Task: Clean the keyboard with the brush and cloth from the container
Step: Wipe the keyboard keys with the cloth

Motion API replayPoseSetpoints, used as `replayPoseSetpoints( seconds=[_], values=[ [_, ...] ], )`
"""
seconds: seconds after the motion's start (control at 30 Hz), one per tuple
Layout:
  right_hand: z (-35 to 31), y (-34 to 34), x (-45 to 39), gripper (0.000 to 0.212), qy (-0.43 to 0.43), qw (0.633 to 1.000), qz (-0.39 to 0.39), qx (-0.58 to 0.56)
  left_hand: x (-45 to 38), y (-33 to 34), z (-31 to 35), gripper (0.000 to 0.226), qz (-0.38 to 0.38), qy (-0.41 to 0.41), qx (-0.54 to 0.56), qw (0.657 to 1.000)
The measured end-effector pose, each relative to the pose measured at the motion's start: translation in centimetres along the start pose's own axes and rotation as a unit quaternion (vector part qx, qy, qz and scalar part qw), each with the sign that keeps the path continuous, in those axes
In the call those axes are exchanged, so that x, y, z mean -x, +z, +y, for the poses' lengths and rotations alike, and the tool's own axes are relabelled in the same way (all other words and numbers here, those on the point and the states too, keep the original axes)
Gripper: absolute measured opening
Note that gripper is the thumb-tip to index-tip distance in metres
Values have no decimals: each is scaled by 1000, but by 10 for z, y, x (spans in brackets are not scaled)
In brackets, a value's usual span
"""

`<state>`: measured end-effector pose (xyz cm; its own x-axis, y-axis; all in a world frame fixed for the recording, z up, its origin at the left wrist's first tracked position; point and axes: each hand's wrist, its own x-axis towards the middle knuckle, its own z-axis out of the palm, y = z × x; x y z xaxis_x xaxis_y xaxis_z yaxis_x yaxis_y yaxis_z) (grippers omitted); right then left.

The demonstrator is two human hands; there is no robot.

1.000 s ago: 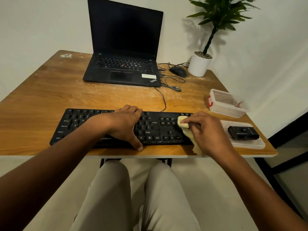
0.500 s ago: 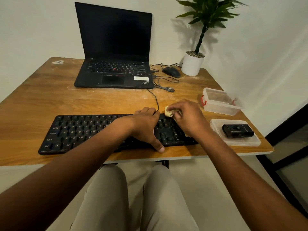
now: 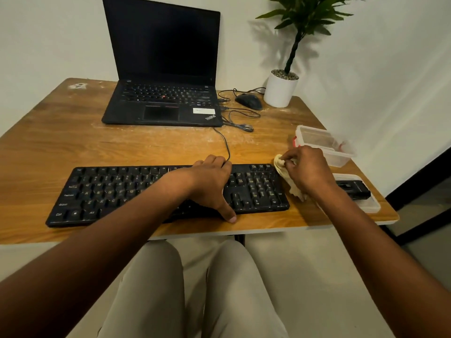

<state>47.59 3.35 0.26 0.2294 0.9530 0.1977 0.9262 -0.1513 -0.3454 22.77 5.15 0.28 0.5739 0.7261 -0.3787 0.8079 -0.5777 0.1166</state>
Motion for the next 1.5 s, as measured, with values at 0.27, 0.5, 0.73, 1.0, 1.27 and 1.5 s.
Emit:
replayPoseSetpoints(
  seconds=[0.27,0.5,0.73,1.0,1.27,1.5],
  values=[
    [-51,19,16,25,-161,986,-34,-25,0,0,0,140,6,-6,-3,1000],
    [-10,1,4,24,-63,997,-23,26,0,-1,0,139,1,-1,-7,1000],
    [-38,5,7,25,-118,992,-4,-54,0,-1,2,139,1,-7,-11,1000],
    [-47,24,48,37,-174,981,-59,68,0,-1,2,138,-2,-5,-21,1000],
    [-41,-13,106,34,-168,980,-107,26,-2,0,0,138,-1,5,-25,1000],
    [-54,7,41,36,-172,983,-60,13,1,0,1,137,2,1,-18,1000]
  ],
)
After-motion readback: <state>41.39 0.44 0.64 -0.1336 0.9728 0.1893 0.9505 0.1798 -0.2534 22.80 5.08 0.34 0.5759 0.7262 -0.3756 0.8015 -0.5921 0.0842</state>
